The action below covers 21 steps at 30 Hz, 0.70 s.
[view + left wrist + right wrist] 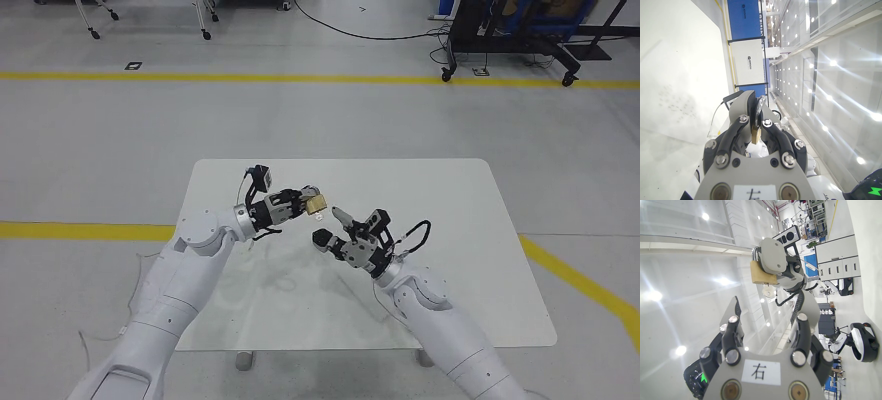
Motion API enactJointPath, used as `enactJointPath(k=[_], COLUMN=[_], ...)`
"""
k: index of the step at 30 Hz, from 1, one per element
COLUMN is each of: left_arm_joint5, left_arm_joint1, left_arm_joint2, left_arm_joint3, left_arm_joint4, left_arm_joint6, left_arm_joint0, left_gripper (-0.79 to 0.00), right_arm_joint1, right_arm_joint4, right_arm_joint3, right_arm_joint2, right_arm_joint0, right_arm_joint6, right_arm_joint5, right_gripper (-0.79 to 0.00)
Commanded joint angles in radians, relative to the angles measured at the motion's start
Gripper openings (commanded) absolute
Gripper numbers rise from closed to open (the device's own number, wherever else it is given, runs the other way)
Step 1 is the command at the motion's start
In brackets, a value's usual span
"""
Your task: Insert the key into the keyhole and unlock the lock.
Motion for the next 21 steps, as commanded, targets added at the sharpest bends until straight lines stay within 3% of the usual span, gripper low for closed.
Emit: enactJointPath(k=[1,8,11,15,21], left_arm_joint5=[0.001,0.003,0.002,0.001,-0.001], left_arm_joint1=[-0.001,-0.003,-0.004,-0.005,-0.006], left_arm_joint2=[0.003,0.01,0.013,0.016,0.02], left_arm_joint3=[0.002,0.007,0.008,0.01,0.012], left_arm_joint4=[0.001,0.001,0.002,0.005,0.01], left_arm_joint6=[-0.001,-0.007,-0.009,-0.012,-0.017], left_arm_joint0=[-0.001,-0.004,-0.005,-0.007,-0.009], left_gripper=[-0.785,-0.785,-0.785,-0.785,-0.785], right_arm_joint1=[-0.004,-0.012,-0.015,-0.017,-0.022], right_arm_joint4=[0.002,0.035,0.051,0.064,0.086], right_arm_joint3=[0.008,0.04,0.051,0.058,0.069], right_arm_joint2=[-0.011,-0.019,-0.013,-0.009,-0.011], right_arm_joint0=[0.006,0.025,0.028,0.03,0.035], right_arm_joint6=[0.002,0.028,0.029,0.031,0.037], right_arm_joint5=[-0.001,-0.001,0.0,0.009,0.029], right_gripper=[-0.493,-0.499,-0.579,-0.785,-0.785])
